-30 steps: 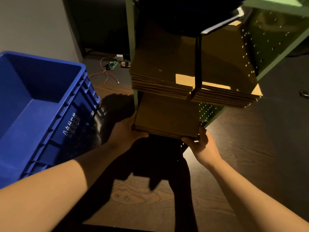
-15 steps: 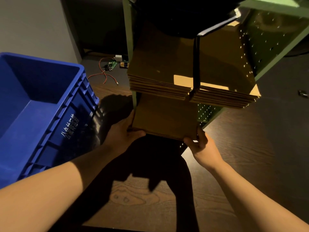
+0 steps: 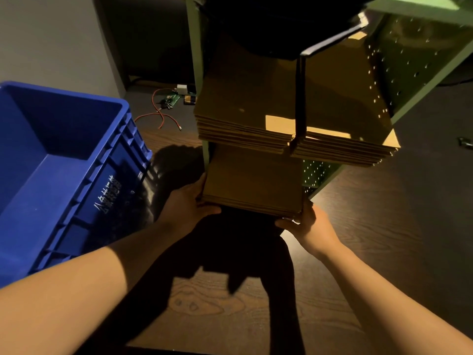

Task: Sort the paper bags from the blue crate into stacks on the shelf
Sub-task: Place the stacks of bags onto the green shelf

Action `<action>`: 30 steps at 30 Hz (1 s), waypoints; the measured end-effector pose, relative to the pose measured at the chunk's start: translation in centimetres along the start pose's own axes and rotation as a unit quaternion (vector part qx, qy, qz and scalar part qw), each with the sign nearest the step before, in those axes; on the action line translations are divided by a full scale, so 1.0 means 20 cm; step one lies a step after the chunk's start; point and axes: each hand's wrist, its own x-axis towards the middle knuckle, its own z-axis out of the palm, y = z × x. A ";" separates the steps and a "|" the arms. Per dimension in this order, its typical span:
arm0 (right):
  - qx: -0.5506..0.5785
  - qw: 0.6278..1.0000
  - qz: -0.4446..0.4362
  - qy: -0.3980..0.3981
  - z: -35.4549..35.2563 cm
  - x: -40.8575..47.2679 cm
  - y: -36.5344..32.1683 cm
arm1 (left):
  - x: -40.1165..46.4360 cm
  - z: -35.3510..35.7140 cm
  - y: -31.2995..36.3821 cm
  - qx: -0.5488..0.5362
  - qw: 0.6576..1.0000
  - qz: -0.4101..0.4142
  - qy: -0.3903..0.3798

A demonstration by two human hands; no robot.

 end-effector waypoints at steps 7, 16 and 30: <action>-0.045 0.999 0.010 0.019 0.00 0.03 -0.01 | 0.04 0.02 0.02 0.028 1.000 -0.007 -0.007; -0.050 0.998 0.008 0.037 0.00 0.00 -0.04 | 0.02 0.03 0.01 0.030 1.000 0.000 0.004; -0.027 0.998 -0.053 0.031 -0.01 -0.03 -0.01 | -0.03 0.03 0.02 -0.036 0.999 0.018 0.032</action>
